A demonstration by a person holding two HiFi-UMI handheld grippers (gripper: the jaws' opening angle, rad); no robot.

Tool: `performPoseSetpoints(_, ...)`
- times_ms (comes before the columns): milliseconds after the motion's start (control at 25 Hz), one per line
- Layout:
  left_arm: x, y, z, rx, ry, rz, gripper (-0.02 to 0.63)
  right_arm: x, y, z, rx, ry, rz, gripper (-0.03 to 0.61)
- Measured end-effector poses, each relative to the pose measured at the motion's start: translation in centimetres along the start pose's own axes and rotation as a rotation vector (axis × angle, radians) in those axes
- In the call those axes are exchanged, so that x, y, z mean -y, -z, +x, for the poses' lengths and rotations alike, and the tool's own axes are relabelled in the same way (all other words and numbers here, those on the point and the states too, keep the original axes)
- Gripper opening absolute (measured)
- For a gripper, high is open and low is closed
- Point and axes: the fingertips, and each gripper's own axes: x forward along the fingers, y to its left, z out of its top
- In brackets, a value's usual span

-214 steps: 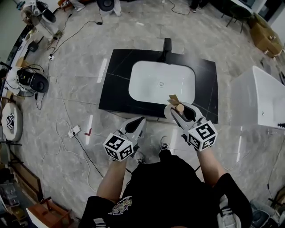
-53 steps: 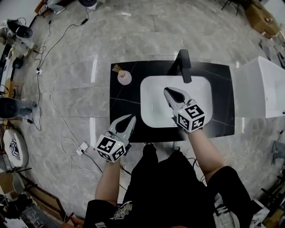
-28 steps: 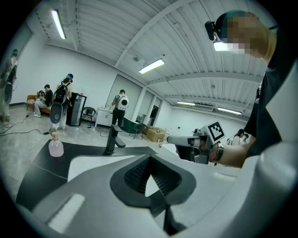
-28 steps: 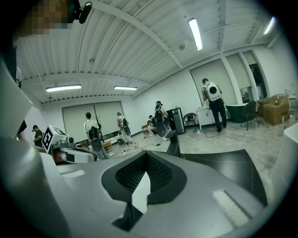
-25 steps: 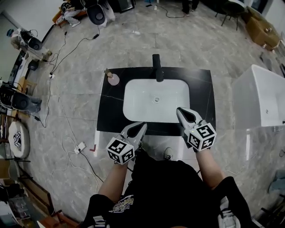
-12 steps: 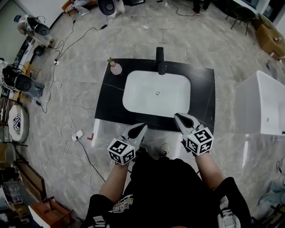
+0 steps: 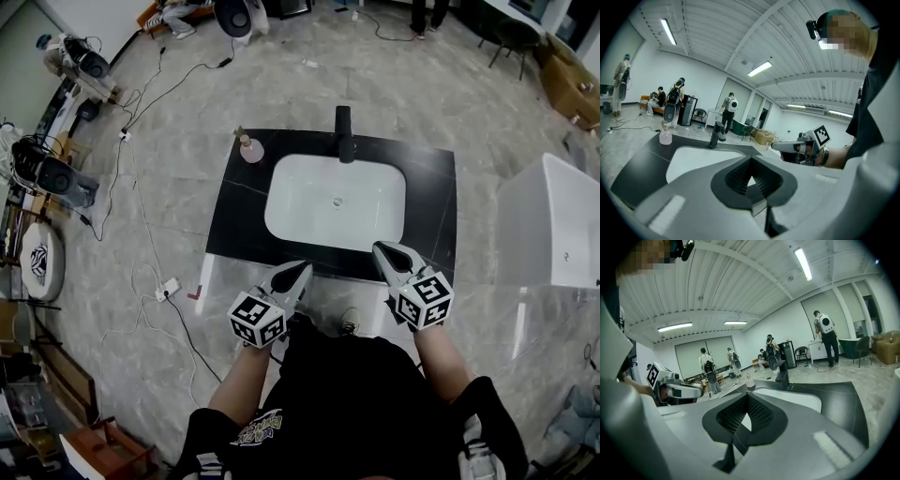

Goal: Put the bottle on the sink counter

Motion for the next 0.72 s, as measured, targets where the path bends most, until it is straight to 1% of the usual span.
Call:
performPoseSetpoints(160, 0.3, 0.0, 0.0, 0.004, 0.01, 0.004, 0.0, -0.3, 0.0, -0.4, -0.001, 0.002, -0.011, 0.026)
performPoseSetpoints(360, 1.4, 0.8, -0.1, -0.011, 0.031, 0.006, 0.0, -0.9, 0.5, -1.3, -0.001, 0.004, -0.012, 0.026)
performPoseSetpoints(720, 2.3, 1.1, -1.0, -0.014, 0.039, 0.021, 0.0, -1.8, 1.2, -2.2, 0.0, 0.003, -0.015, 0.026)
